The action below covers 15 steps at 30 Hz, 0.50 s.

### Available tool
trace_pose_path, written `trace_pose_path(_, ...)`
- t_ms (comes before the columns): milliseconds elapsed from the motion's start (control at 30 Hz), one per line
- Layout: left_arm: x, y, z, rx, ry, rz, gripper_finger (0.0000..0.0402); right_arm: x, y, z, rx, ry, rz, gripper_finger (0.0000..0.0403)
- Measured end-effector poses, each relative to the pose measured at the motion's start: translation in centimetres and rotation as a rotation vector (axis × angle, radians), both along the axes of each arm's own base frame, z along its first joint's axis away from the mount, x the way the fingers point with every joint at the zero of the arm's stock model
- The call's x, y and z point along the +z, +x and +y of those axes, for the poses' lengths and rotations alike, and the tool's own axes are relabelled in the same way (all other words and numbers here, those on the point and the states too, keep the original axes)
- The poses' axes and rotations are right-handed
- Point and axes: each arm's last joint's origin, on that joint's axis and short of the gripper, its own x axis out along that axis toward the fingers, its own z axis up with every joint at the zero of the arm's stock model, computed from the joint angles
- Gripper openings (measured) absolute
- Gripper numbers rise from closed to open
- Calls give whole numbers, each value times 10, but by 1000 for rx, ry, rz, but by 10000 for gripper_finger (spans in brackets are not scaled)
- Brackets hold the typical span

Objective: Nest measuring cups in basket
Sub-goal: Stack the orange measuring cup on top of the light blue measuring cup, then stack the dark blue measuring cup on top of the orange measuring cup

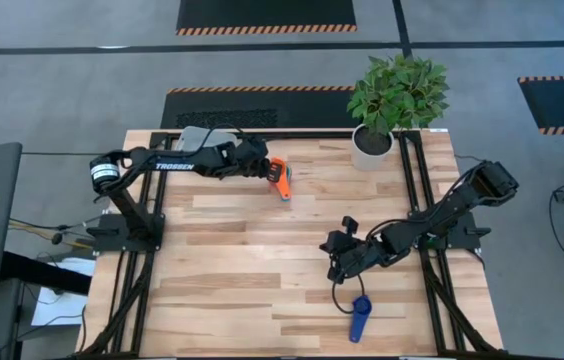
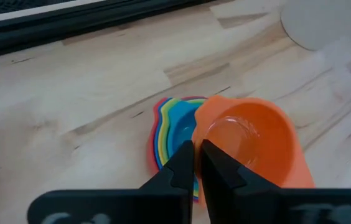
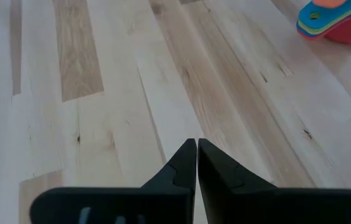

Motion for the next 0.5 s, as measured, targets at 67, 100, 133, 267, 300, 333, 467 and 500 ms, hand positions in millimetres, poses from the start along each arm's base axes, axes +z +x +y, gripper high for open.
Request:
trace_pose_path(67, 0, 0, 0, 0, -2, 2, 10, 0, 0, 0, 0, 0, 1, 37)
trace_pose_path(100, 0, 0, 0, 0, -1, 2, 13, 0, 0, 0, 0, 0, 1, 37)
trace_pose_path(133, 0, 0, 0, 2, 1, 2, 18, 0, 0, 0, 0, 0, 1, 37)
trace_pose_path(267, 0, 0, 0, 6, 4, 3, 52, 0, 0, 0, 0, 0, 1, 37)
trace_pose_path(300, 0, 0, 0, 8, 6, 4, 62, 0, 0, 0, 0, 0, 1, 37)
trace_pose_path(333, 0, 0, 0, 9, 7, 4, 73, 0, 0, 0, 0, 0, 1, 37)
trace_pose_path(467, 0, 0, -1, 28, -5, -6, 118, 0, 0, 0, 1, -1, 1, 37)
trace_pose_path(500, 0, 1, -2, 26, -5, -7, 126, 0, 0, 0, 1, -1, 1, 37)
